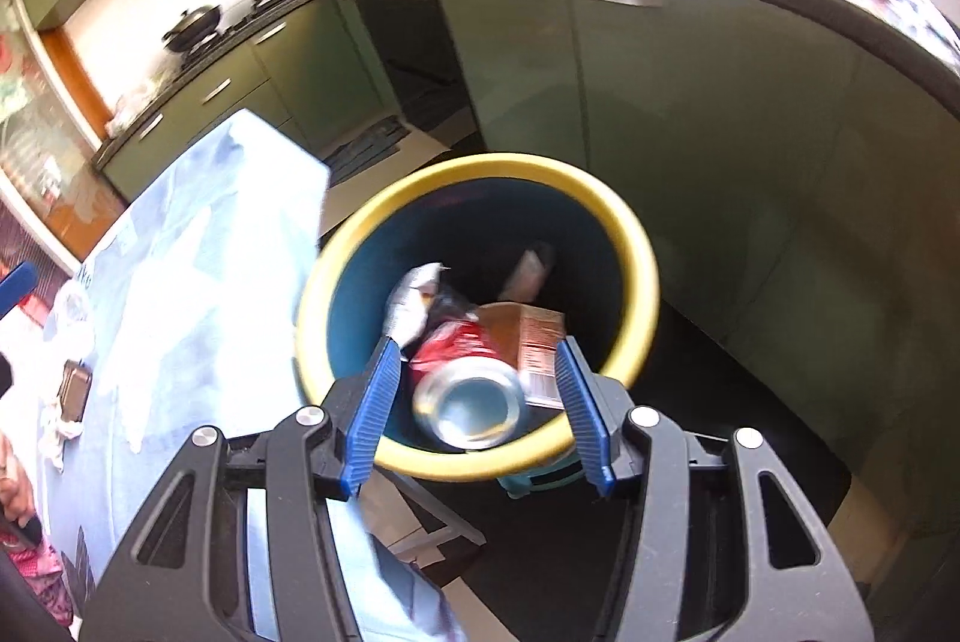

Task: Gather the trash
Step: 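Move the right gripper to the white tissue and grasp it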

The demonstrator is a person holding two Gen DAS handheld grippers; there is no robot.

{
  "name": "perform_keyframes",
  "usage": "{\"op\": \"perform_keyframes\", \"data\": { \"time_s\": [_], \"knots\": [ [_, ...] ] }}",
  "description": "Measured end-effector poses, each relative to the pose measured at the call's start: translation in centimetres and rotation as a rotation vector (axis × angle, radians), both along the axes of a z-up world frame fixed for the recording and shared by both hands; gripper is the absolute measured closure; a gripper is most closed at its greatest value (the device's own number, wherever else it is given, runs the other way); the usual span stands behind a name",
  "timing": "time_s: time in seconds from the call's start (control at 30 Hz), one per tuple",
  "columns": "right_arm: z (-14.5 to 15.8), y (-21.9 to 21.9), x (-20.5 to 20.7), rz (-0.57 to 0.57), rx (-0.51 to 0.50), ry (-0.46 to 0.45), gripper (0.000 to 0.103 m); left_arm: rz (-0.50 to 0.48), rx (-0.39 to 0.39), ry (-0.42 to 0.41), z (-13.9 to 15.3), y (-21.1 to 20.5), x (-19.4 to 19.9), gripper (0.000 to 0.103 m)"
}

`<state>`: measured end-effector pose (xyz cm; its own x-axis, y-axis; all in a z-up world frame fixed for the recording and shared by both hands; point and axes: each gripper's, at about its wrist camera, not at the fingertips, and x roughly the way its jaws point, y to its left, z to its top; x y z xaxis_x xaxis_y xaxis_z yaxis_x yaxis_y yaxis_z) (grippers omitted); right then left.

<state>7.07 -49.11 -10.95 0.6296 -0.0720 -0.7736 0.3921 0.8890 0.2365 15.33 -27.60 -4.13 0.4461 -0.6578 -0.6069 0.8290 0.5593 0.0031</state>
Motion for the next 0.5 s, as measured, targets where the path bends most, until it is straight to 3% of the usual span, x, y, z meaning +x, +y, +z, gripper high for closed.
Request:
{"op": "perform_keyframes", "data": {
  "time_s": [0.27, 0.5],
  "knots": [
    [0.8, 6.7, 4.0, 0.14, -0.025, 0.013, 0.052, 0.403, -0.084, 0.026, 0.5, 15.9, 1.8, 0.013],
    [0.9, 17.1, 8.1, 0.418, -0.041, 0.015, 0.052, 0.7, -0.114, 0.067, -1.5, 27.2, 1.4, 0.012]
  ]
}}
